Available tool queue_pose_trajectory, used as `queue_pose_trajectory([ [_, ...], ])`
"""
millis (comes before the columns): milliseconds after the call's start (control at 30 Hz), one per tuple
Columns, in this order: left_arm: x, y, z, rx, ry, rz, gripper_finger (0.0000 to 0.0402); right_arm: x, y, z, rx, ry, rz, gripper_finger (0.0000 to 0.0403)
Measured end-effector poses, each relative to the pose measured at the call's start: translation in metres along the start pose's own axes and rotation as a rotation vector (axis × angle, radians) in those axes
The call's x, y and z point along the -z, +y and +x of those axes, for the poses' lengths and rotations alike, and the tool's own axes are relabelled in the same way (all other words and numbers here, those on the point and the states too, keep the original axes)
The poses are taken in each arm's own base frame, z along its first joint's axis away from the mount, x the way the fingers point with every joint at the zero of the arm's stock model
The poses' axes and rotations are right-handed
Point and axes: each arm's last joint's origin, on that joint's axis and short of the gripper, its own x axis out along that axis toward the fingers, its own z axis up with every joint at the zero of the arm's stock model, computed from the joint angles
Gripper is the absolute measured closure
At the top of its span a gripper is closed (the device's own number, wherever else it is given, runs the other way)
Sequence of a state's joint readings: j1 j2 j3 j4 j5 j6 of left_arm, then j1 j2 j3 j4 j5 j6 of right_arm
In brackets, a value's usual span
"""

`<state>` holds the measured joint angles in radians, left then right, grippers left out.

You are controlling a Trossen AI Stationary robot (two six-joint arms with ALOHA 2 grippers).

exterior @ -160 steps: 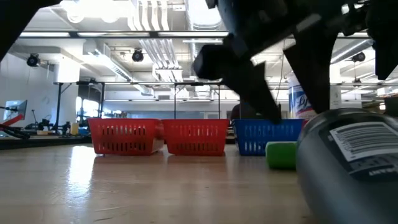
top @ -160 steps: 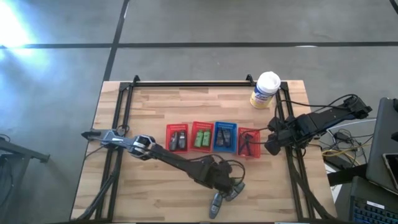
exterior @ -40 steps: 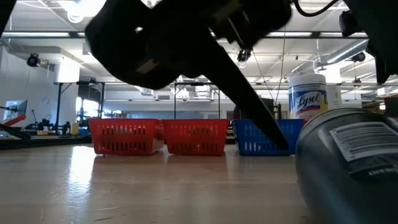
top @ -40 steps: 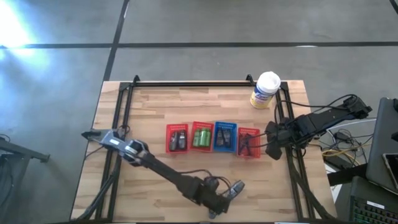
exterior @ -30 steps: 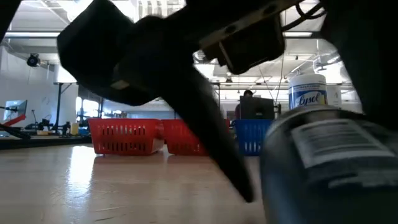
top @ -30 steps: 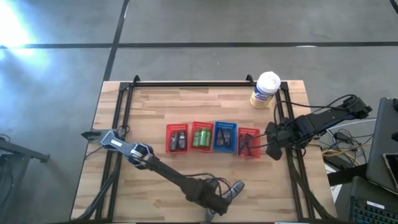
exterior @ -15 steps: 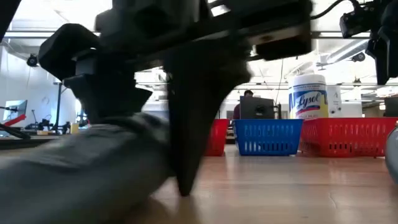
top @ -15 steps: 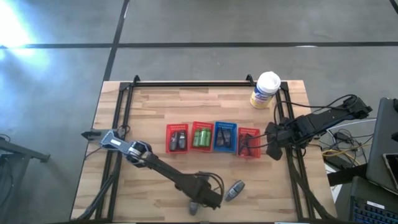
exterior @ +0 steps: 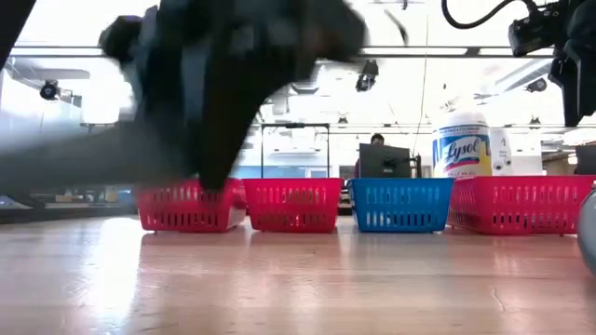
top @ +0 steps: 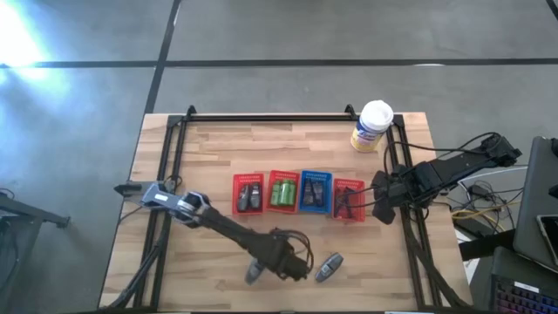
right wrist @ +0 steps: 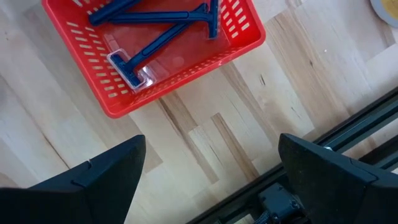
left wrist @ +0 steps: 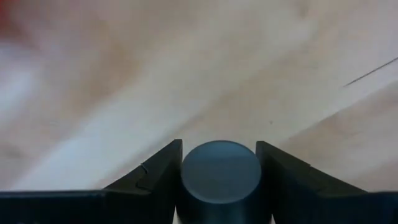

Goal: Pick & Place Travel size toiletries
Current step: Put the gray deodorant into the left orange basket

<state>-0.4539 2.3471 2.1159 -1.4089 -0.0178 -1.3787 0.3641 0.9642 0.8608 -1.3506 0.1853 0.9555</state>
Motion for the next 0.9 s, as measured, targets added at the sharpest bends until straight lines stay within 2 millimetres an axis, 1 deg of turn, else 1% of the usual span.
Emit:
queue_pose_trajectory([
  [133,-0.011,0.035,-0.048,-0.013,-0.086,0.001,0.0211,0.000,0.000,0.000,-0.002,-0.002,0.012,0.0039],
  [233,-0.023,0.068,-0.068,0.002,-0.153,-0.069,0.0212,0.000,0.000,0.000,-0.003,-0.003,0.015,0.0039],
  [367,-0.042,0.125,-0.088,0.098,-0.243,-0.198,0.0212,-0.001,0.001,0.000,-0.007,-0.006,0.032,0.0039],
  [433,-0.051,0.152,-0.085,0.146,-0.263,-0.265,0.0212,-0.001,0.001,0.000,-0.009,-0.008,0.035,0.0039],
  [467,-0.055,0.164,-0.080,0.165,-0.271,-0.299,0.0213,-0.001,0.001,0.000,-0.010,-0.008,0.038,0.0039],
  [600,-0.068,0.200,-0.063,0.311,-0.349,-0.447,0.0214,-0.001,0.002,0.000,-0.015,-0.011,0.049,0.0039],
  [700,-0.074,0.214,-0.051,0.406,-0.411,-0.508,0.0214,-0.001,0.002,0.000,-0.016,-0.012,0.069,0.0039],
  [800,-0.076,0.224,-0.031,0.357,-0.398,-0.522,0.0214,-0.001,0.002,0.000,-0.018,-0.013,0.087,0.0039],
  [900,-0.079,0.229,-0.021,0.335,-0.375,-0.510,0.0214,-0.001,0.002,0.000,-0.020,-0.014,0.102,0.0039],
])
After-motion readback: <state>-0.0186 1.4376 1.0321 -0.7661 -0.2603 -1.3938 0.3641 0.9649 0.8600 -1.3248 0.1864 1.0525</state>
